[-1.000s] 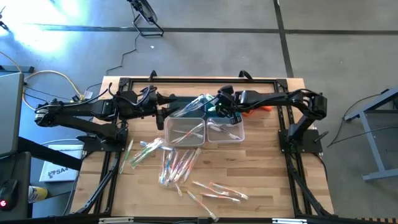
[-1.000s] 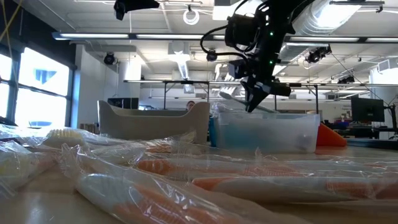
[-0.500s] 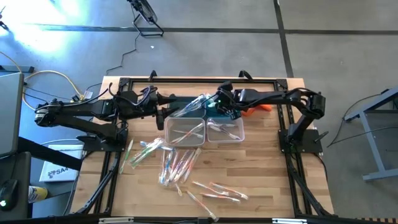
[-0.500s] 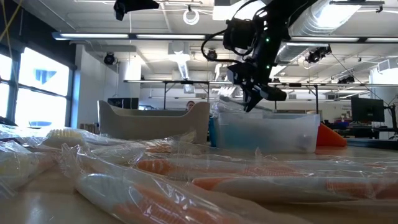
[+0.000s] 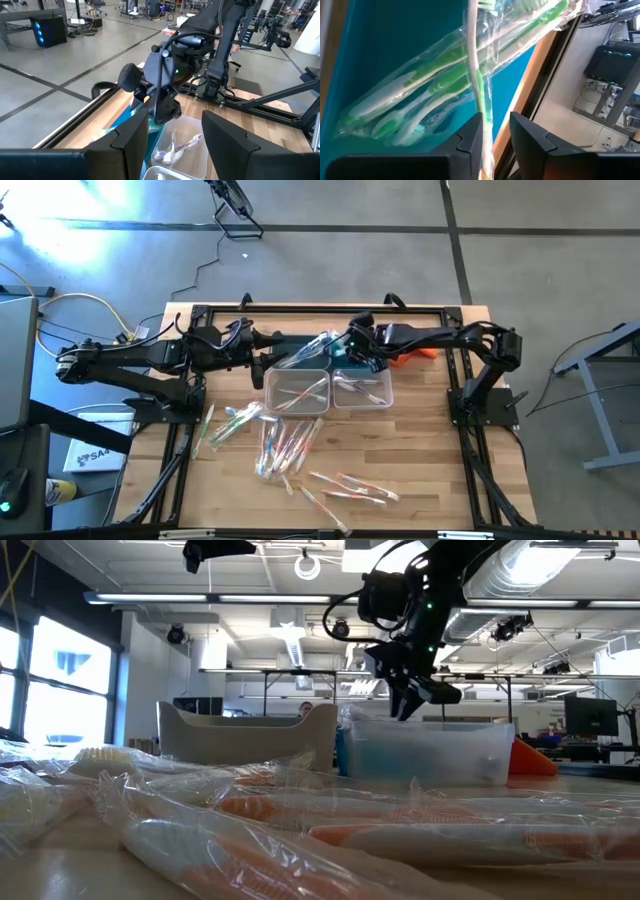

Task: Pick & Place Toothbrushes
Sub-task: Put the green toothbrush into the blue bin

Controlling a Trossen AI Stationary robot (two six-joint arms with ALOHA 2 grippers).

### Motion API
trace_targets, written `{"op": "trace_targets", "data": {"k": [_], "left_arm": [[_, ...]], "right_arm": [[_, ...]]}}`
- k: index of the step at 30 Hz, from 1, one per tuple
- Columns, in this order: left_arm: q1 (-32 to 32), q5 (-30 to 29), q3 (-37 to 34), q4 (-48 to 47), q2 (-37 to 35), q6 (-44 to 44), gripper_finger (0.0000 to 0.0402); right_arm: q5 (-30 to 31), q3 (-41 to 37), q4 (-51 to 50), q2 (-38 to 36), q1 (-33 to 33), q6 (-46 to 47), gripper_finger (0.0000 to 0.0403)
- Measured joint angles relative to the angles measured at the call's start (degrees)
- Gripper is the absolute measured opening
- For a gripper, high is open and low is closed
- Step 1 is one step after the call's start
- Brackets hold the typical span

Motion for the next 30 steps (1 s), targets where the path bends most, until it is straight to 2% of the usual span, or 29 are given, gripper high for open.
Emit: {"op": "trace_targets", "data": {"k": [7,15,19,22,26,30], "left_arm": [[0.0,0.0,0.0,-0.1,0.0,0.0,0.0182],[0.0,0.1,0.0,-1.7,0.0,0.0,0.0182],[0.0,0.1,0.0,-1.3,0.0,0.0,0.0182],[0.0,0.1,0.0,-1.2,0.0,-1.8,0.0182],[0.0,0.1,0.0,-1.2,0.0,-4.4,0.0182],[0.0,0.1,0.0,-1.2,0.0,-4.5,0.0182]], "right_arm": [[0.0,0.0,-2.2,-0.2,1.3,0.0,0.0128],[-0.2,0.0,-1.9,-3.3,4.0,1.4,0.0124],[-3.1,0.0,-2.0,-6.7,4.5,5.4,0.0111],[-8.2,0.0,-2.1,-9.6,3.9,11.1,0.0095],[-15.8,0.0,-2.7,-12.6,1.0,18.7,0.0051],[-19.7,0.0,-3.6,-13.9,-2.7,24.2,0.0008]]}}
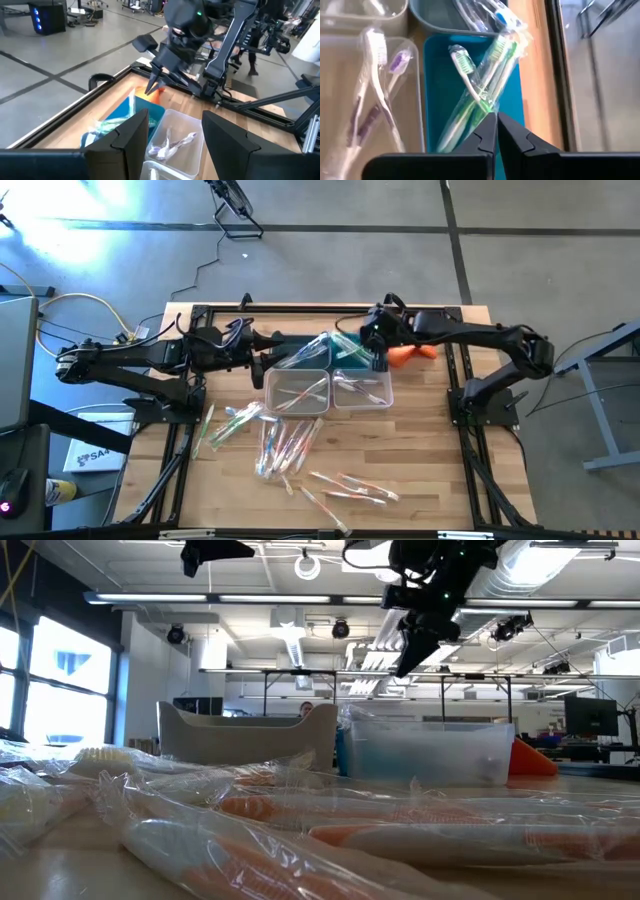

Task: Pick & Place Toothbrushes
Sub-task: Put the green toothbrush into the blue bin

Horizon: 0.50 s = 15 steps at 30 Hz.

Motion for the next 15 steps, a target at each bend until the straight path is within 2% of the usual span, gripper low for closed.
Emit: {"op": "trace_targets", "data": {"k": [6,15], "left_arm": [[0.0,0.0,0.0,0.0,0.0,0.0,0.0182],[0.0,0.0,0.0,0.0,0.0,0.0,0.0182]], "right_arm": [[-7.2,0.0,-4.3,0.6,-6.0,7.5,0.0003],[-7.0,0.0,-8.2,1.7,-15.2,15.0,0.0003]]}}
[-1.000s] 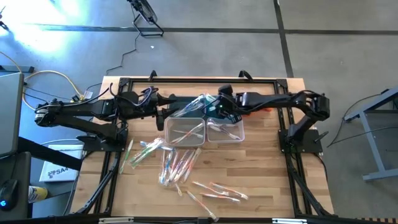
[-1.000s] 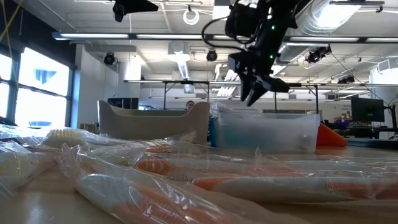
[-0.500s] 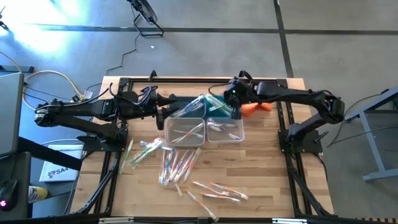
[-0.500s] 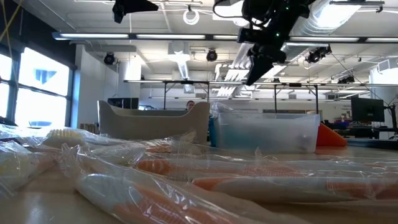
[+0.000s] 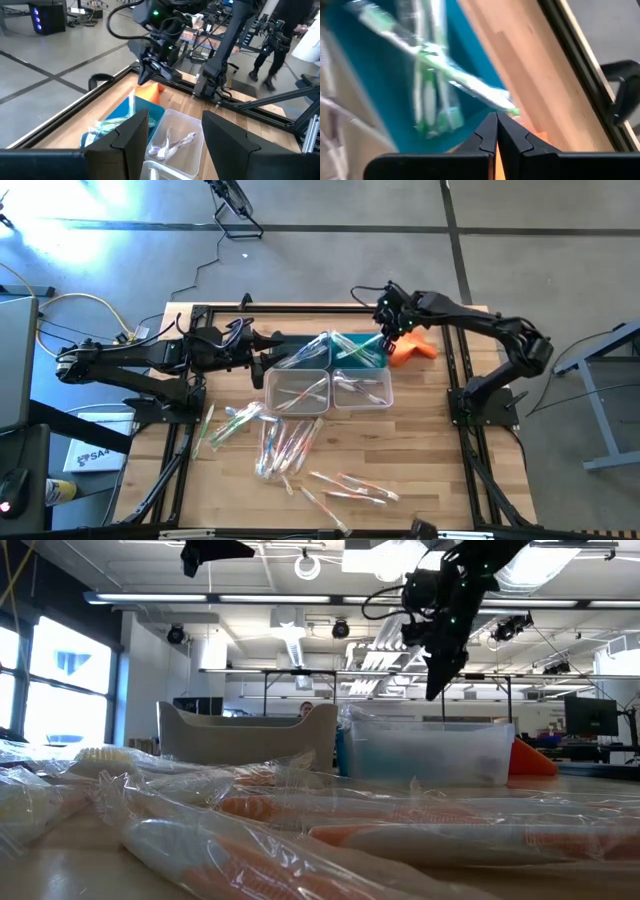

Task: Pick & Place Toothbrushes
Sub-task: Put the green toothbrush into the blue bin

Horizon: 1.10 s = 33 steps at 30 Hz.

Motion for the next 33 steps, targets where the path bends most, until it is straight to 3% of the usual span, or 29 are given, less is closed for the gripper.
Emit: {"op": "trace_targets", "data": {"k": [14,33], "left_arm": [[0.0,0.0,0.0,0.0,0.0,-1.9,0.0182],[0.0,0.0,0.0,-0.2,0.0,-2.6,0.0182]], "right_arm": [[0.1,0.0,1.8,8.0,-8.8,4.0,0.0003],[-7.5,0.0,0.6,11.5,-10.8,2.8,0.0003]]}}
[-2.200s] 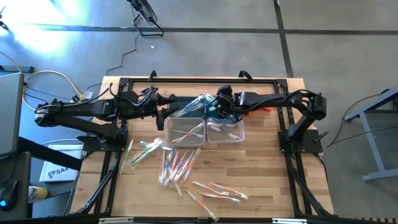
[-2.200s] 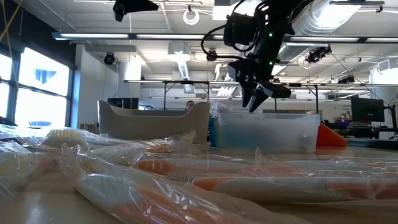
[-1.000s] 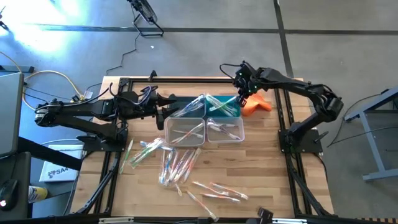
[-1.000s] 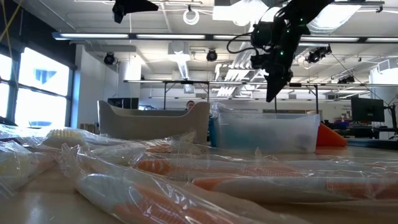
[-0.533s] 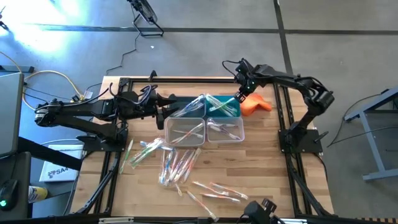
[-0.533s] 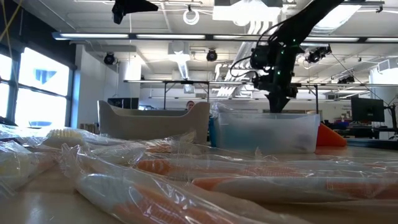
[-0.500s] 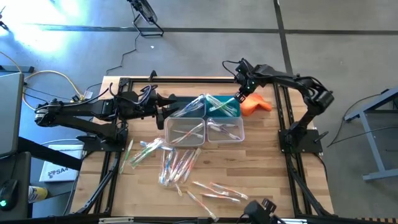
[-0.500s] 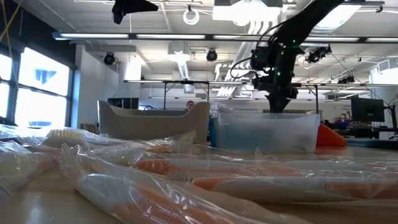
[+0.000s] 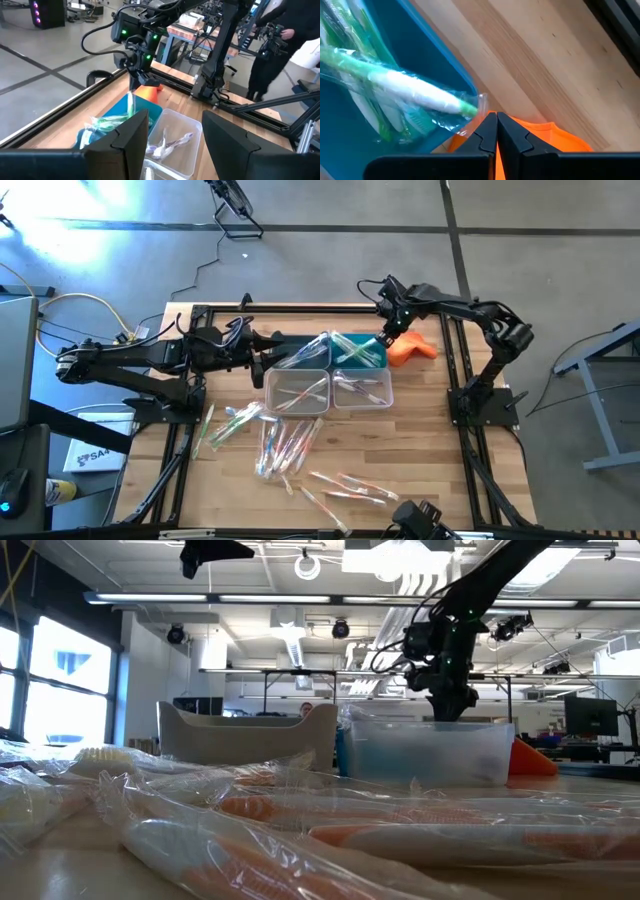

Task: Pick & Place Toothbrushes
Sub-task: Put the green toothbrush into the blue bin

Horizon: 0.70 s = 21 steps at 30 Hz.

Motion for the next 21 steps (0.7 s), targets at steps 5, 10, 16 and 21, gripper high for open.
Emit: {"op": "trace_targets", "data": {"k": [5,10,16,21], "left_arm": [[0.0,0.0,0.0,-0.1,0.0,0.0,0.0182],[0.0,0.0,0.0,-0.1,0.0,0.0,0.0182],[0.0,0.0,0.0,-0.1,0.0,0.0,0.0182],[0.0,0.0,0.0,-0.2,0.0,0.0,0.0182]], "right_arm": [[0.1,0.0,-0.4,-0.1,0.0,-0.3,0.0003],[0.1,0.0,-0.5,-0.2,0.7,-1.5,0.0003],[0.2,0.0,-0.7,-3.5,2.8,-1.9,0.0003],[-5.0,0.0,-0.9,-6.5,3.7,-2.2,0.0003]]}}
